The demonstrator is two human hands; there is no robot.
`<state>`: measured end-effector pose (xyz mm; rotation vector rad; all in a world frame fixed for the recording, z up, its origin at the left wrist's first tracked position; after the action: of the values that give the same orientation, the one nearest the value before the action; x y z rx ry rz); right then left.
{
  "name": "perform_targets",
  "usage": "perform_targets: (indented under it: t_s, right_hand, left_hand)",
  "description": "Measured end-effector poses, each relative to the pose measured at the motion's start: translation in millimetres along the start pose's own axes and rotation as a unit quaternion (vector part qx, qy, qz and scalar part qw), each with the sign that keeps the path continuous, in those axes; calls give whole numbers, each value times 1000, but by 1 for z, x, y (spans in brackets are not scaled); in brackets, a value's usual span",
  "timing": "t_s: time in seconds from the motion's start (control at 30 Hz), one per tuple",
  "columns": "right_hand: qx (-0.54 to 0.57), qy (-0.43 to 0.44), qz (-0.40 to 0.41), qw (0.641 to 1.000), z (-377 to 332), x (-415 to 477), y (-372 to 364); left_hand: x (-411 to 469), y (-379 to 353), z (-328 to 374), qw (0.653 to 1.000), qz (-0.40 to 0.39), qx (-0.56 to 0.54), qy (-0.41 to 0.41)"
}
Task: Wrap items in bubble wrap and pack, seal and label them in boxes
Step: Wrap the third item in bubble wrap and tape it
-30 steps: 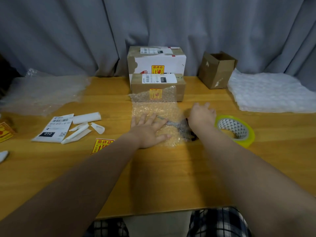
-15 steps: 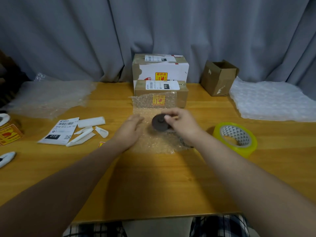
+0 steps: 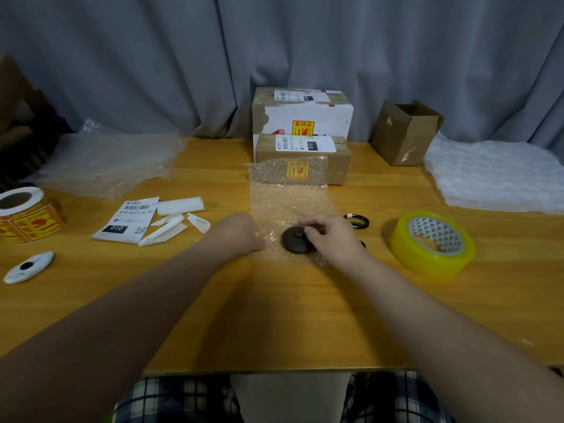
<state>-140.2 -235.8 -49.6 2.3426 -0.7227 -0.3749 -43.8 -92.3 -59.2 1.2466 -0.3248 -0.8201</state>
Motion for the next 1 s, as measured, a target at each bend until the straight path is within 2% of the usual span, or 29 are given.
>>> perform_targets:
  t_s: [0.07,0.13,0.23,0.37,0.53,0.63,0.7,0.8,0.9,0.97,1.0]
  right_hand:
    - [42,-1,-55,998,3,-1,-5]
    - [-27,16,-91,995,0,-3,-14]
    - [-117,49,-46,991,-11,-5,-13]
    - [-143,39,-22,989,-16,-2,-12]
    - [-139,15,-23,990,-15,-1,-11]
    - [-168,30,-23,985,-17,-2,-12]
    - [-198,48,-14,979,-19,-4,-13]
    - [-191,63,-11,980,-18,-7,-13]
    - [-153,76,-66,983,-16,-8,-13]
    - [-107,80,-104,986,-16,-10,-5]
    - [-90,77,-96,988,-15,-9,4]
  left_hand:
    - [-2,1,0,1000,0,-29,11]
    - [-2,-1,-2,993,5,-119,9]
    - [-5,-12,-6,951,-4,-308,25]
    - [-8,-17,-11,927,-4,-372,42]
    - [-4,-8,-10,931,12,-364,24]
    - [1,9,11,921,97,-372,-56]
    - [2,11,31,914,126,-368,-114]
    - [5,2,50,922,114,-327,-173]
    - [7,1,55,930,124,-251,-239]
    - [5,-6,64,930,99,-221,-277]
    - [5,-12,68,931,88,-212,-286]
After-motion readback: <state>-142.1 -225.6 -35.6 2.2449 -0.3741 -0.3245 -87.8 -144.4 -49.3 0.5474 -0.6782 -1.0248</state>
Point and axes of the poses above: each hand's wrist, its own x-axis towards the middle knuckle, its own y-axis out of the back of the hand, z = x × y, the point moved 10 cm from there along x, towards the middle knuckle, and after that the axes turned 12 degrees about -y, right-handed, at the moved point
